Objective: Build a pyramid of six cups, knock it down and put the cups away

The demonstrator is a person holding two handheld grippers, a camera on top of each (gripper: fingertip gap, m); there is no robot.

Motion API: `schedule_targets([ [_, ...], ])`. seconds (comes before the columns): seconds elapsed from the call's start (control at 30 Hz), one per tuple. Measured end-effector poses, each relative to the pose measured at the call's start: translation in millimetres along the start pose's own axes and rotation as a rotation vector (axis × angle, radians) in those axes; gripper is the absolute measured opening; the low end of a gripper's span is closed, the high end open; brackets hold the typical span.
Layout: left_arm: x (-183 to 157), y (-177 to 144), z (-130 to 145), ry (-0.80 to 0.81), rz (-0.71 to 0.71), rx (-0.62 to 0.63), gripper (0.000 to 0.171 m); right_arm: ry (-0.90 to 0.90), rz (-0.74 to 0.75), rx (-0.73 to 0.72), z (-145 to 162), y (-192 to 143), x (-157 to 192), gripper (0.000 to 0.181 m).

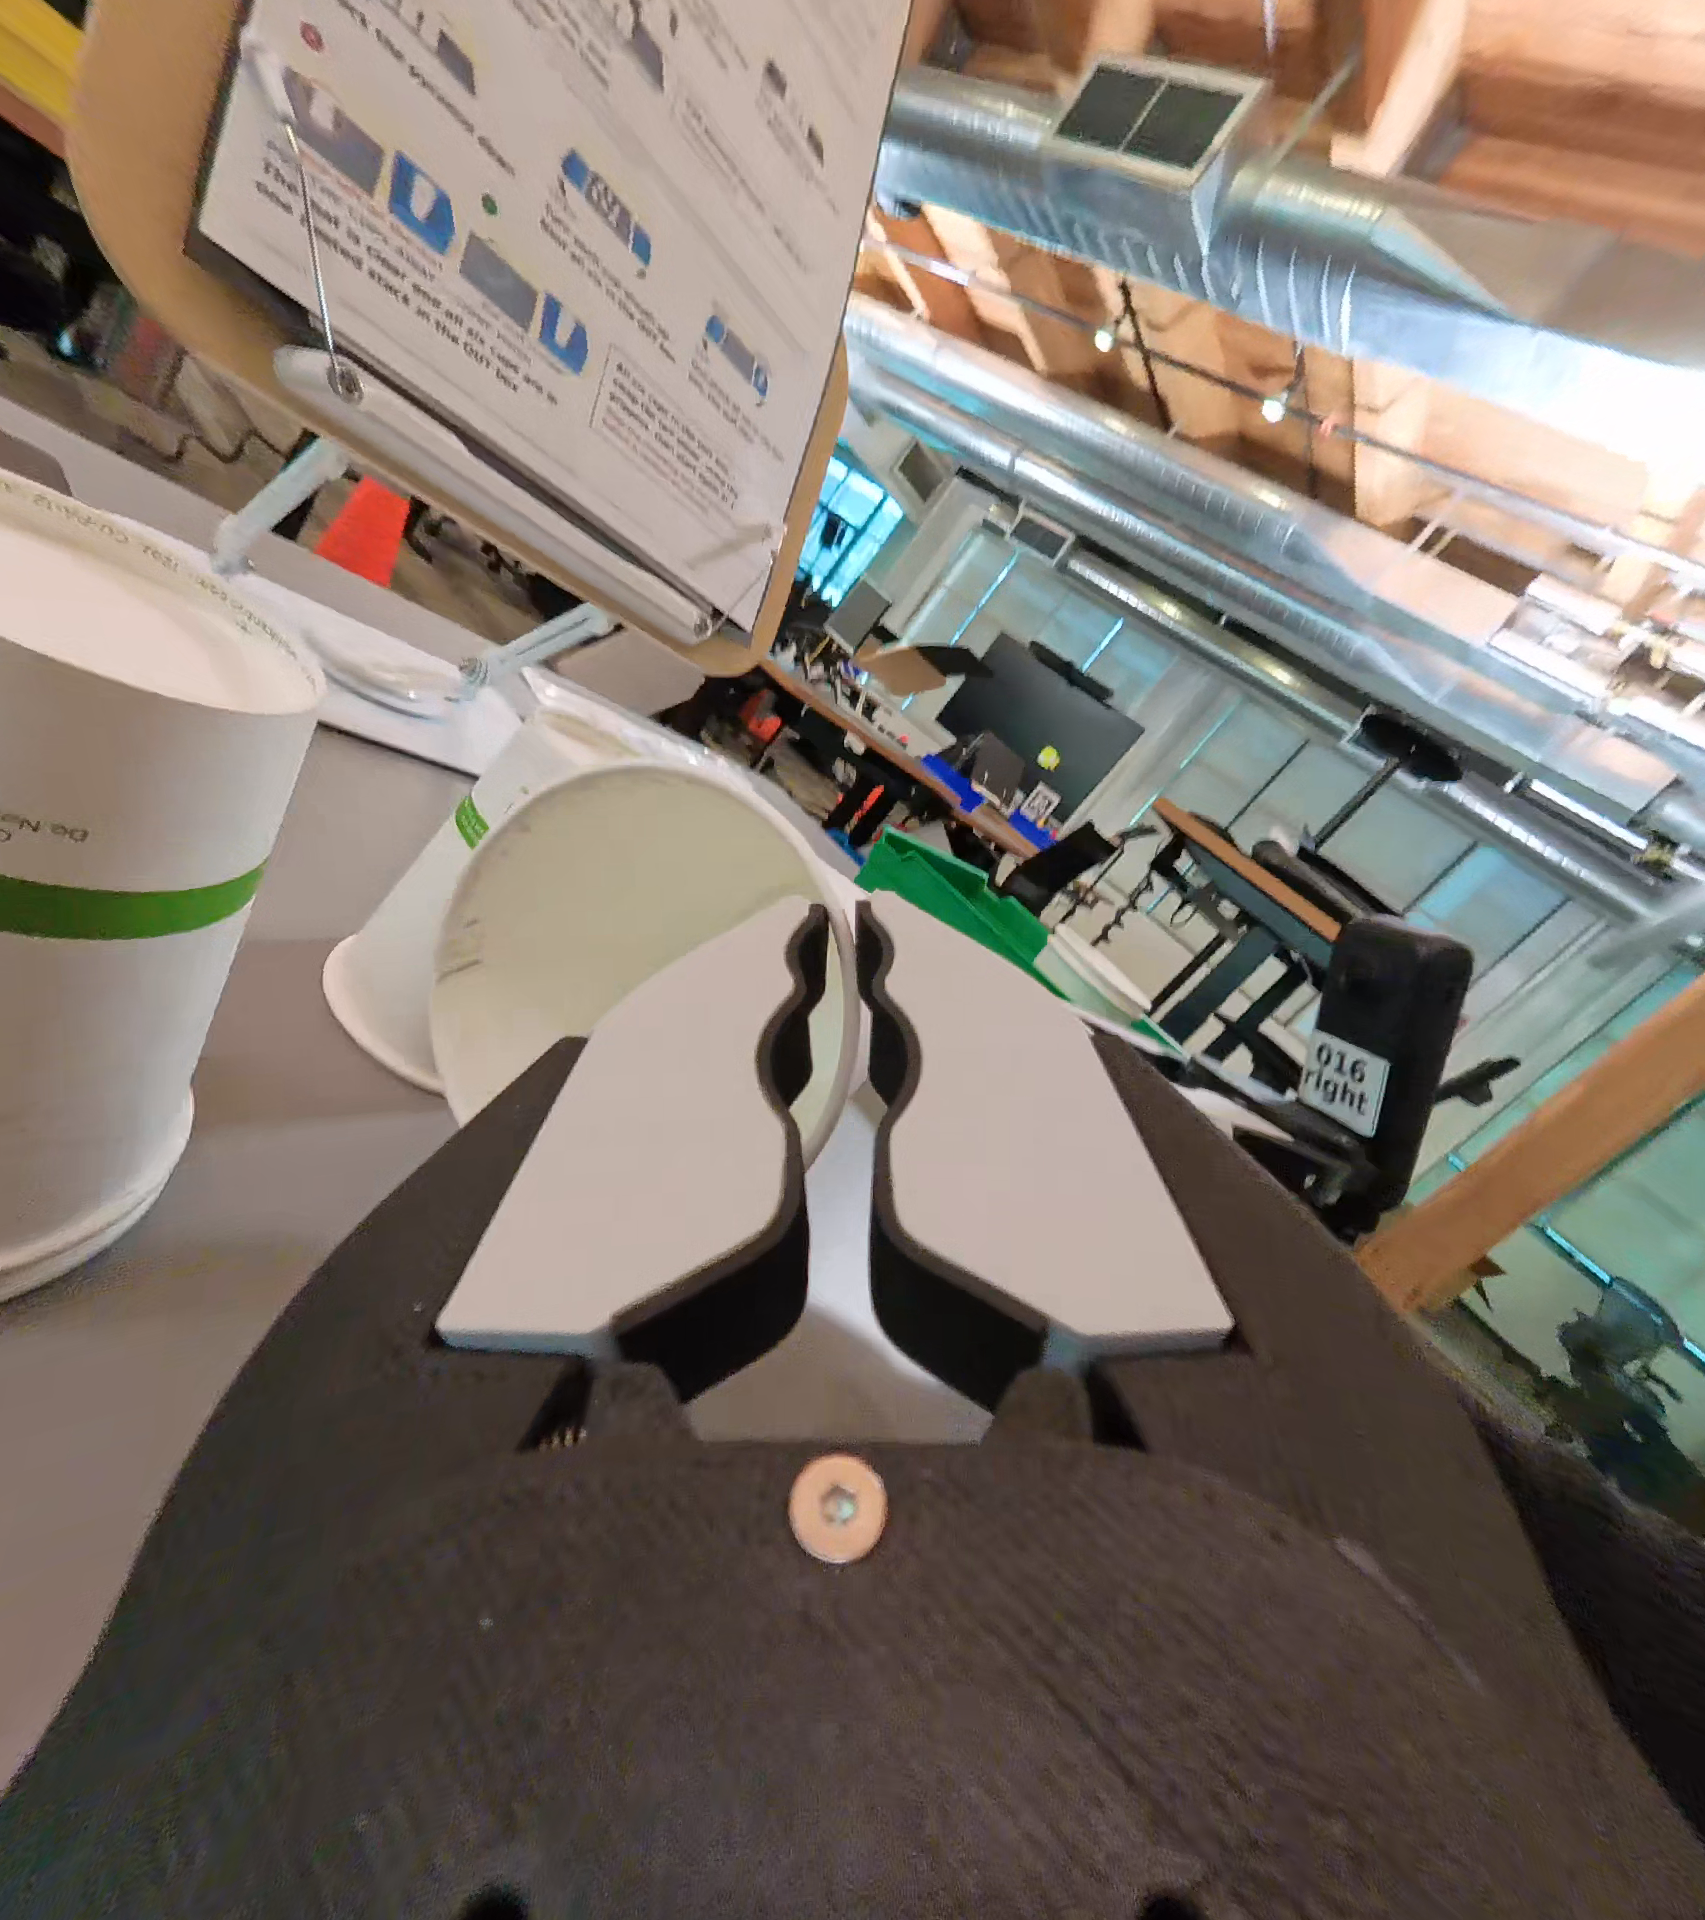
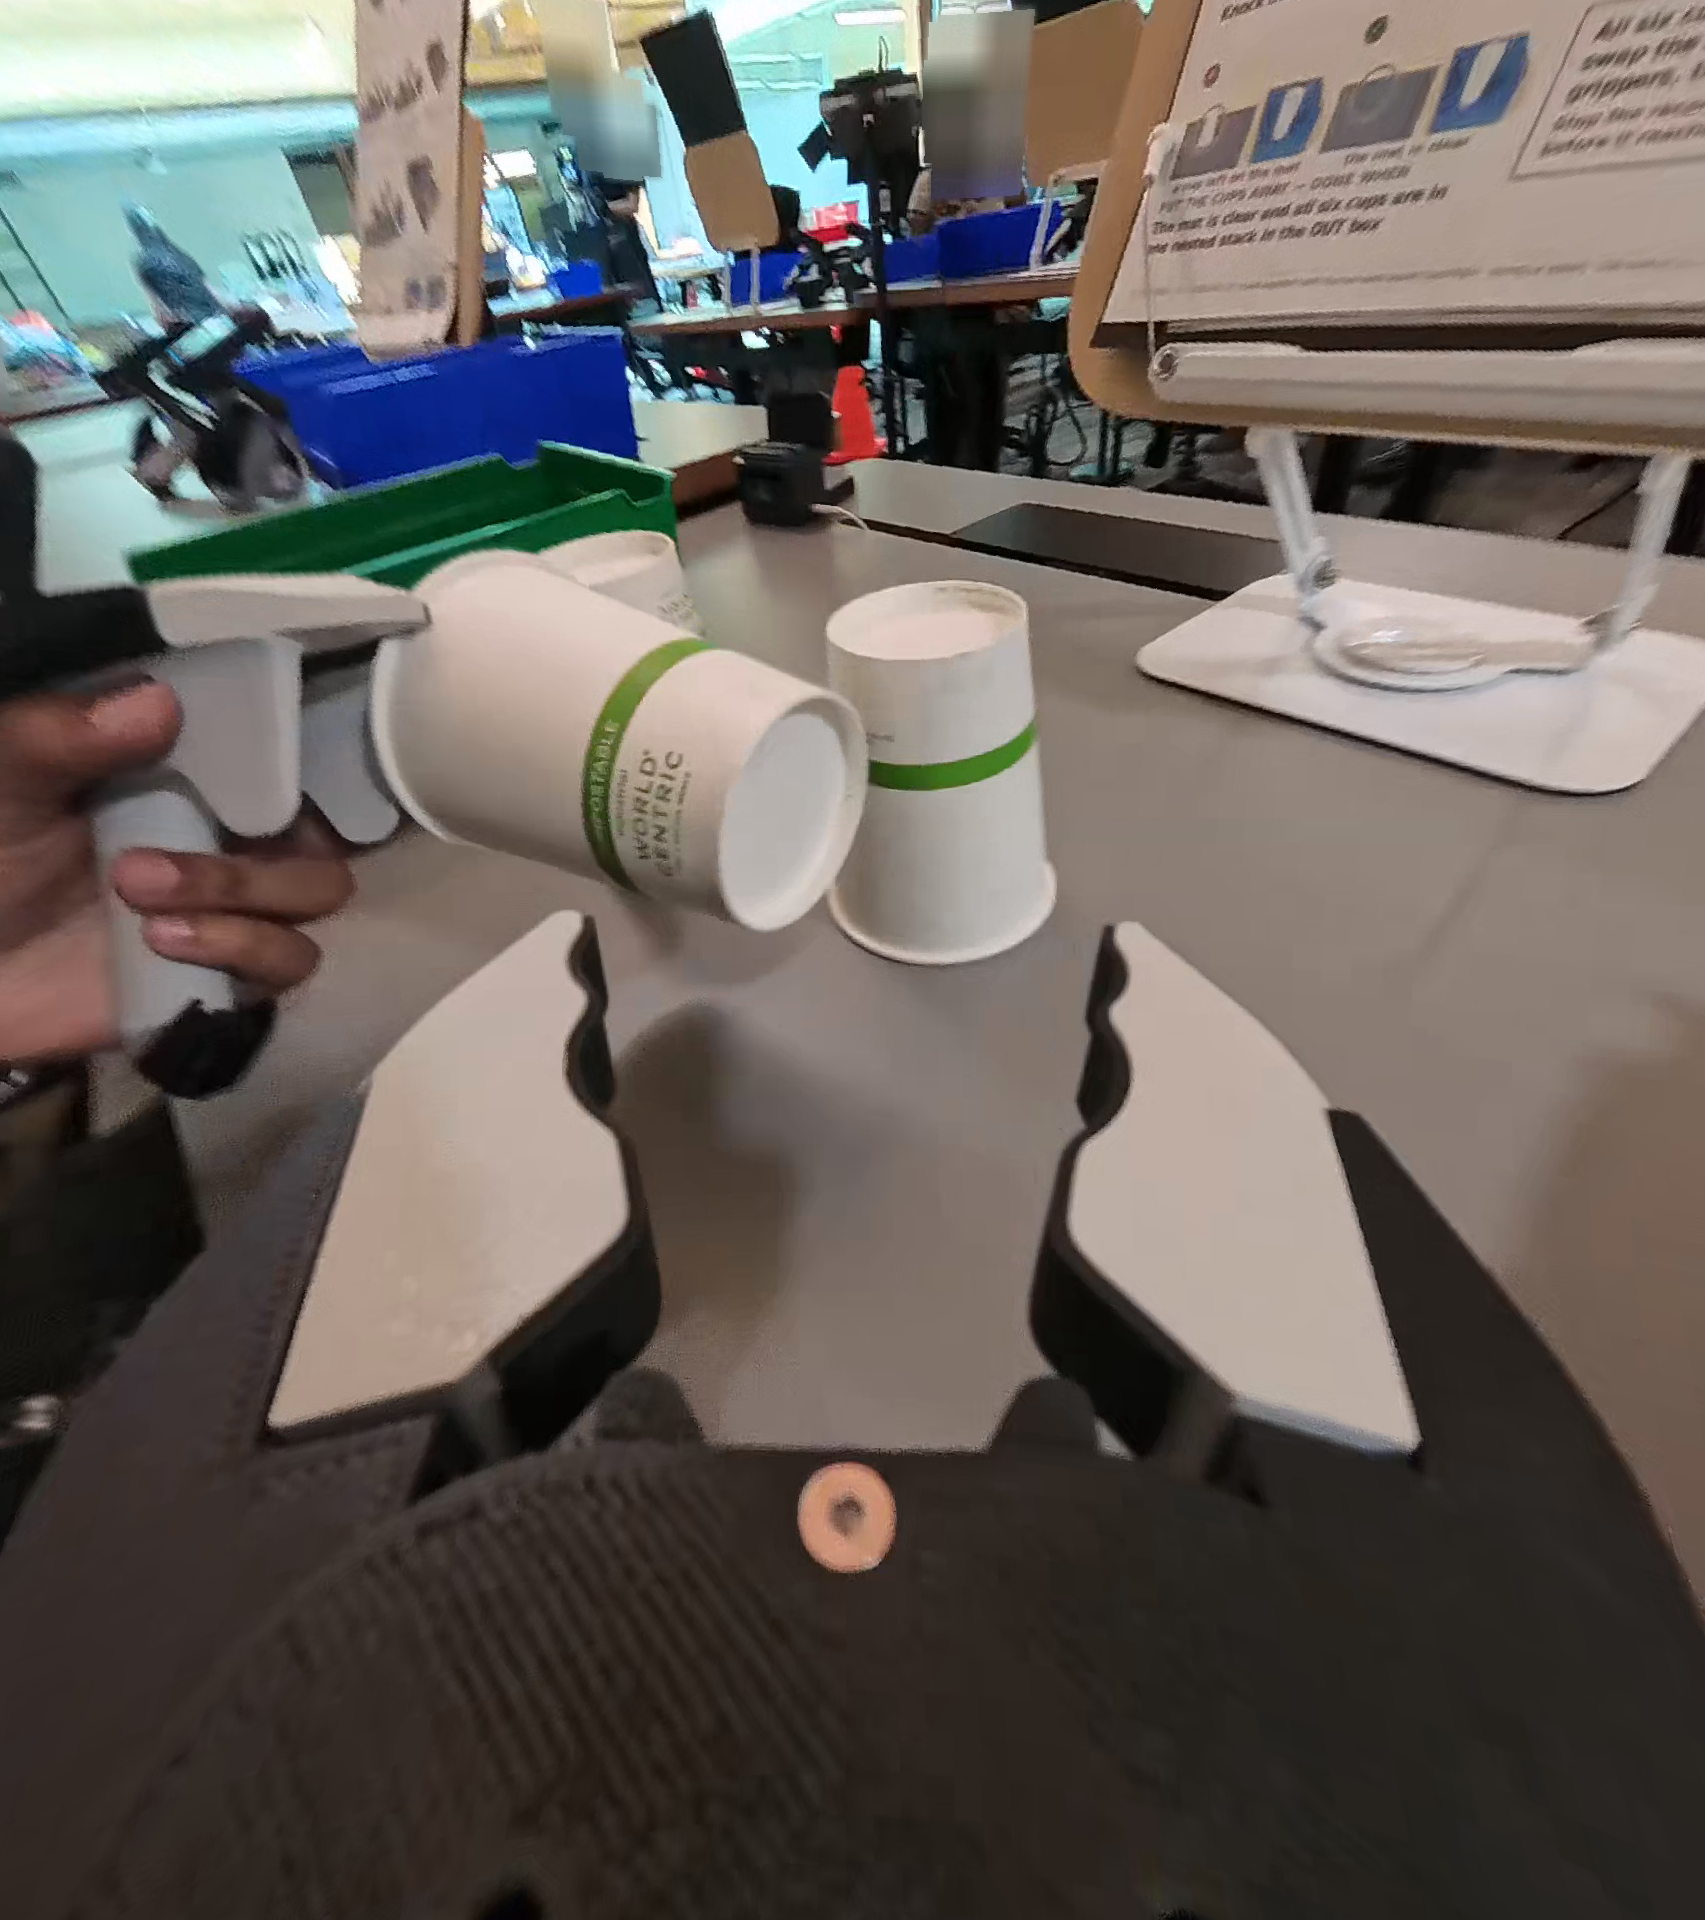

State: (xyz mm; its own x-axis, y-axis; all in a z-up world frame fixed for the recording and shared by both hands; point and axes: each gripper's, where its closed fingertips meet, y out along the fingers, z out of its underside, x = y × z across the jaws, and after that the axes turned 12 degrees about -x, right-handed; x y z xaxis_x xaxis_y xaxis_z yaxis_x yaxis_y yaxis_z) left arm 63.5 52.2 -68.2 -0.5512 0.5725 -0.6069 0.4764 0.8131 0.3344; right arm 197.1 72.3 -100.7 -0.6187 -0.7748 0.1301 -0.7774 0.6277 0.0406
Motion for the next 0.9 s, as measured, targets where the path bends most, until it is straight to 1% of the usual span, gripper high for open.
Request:
schedule_targets([
  [0.1, -2, 3, 6, 0.057, 0.026, 0.067, 0.006, -0.175, 0.011, 0.035, 1, 0, 1, 0.089],
  [0.17, -9, 4, 14, 0.148, 0.056, 0.112, 0.005, -0.279, -0.039, 0.065, 5, 2, 18, 0.089],
  [0.27, -27, 3, 36, 0.365, 0.137, 0.212, 0.005, -0.412, -0.082, 0.078, 7, 7, 44, 0.089],
  [0.33, -42, 0, 52, 0.518, 0.218, 0.257, 0.006, -0.542, -0.075, 0.089, 9, 8, 52, 0.087],
  [0.4, -60, -5, 67, 0.617, 0.326, 0.279, 0.006, -0.664, -0.071, 0.122, 16, 9, 55, 0.086],
  [0.43, -70, -8, 74, 0.640, 0.378, 0.284, 0.006, -0.707, -0.079, 0.150, 22, 9, 56, 0.087],
  [0.5, -80, -11, 82, 0.646, 0.425, 0.291, 0.005, -0.743, -0.100, 0.207, 34, 10, 57, 0.087],
  [0.57, -78, -13, 87, 0.665, 0.426, 0.315, 0.006, -0.743, -0.104, 0.251, 40, 10, 54, 0.085],
  [0.6, -74, -10, 84, 0.691, 0.396, 0.295, 0.006, -0.738, -0.089, 0.266, 40, 10, 51, 0.085],
  [0.63, -69, -6, 75, 0.716, 0.347, 0.237, 0.012, -0.730, -0.069, 0.264, 36, 10, 48, 0.085],
  [0.67, -67, -2, 64, 0.728, 0.306, 0.173, 0.025, -0.721, -0.045, 0.245, 30, 10, 43, 0.084],
  [0.7, -65, -1, 56, 0.718, 0.286, 0.142, 0.030, -0.712, -0.013, 0.212, 20, 9, 37, 0.084],
  [0.73, -62, -1, 50, 0.686, 0.267, 0.126, 0.031, -0.700, 0.028, 0.166, 8, 6, 28, 0.084],
  [0.83, -48, 1, 44, 0.555, 0.200, 0.132, 0.033, -0.610, 0.152, -0.039, -49, -13, -5, 0.085],
  [0.9, -42, 3, 43, 0.463, 0.176, 0.144, 0.033, -0.559, 0.229, -0.191, -94, -38, -38, 0.085],
])
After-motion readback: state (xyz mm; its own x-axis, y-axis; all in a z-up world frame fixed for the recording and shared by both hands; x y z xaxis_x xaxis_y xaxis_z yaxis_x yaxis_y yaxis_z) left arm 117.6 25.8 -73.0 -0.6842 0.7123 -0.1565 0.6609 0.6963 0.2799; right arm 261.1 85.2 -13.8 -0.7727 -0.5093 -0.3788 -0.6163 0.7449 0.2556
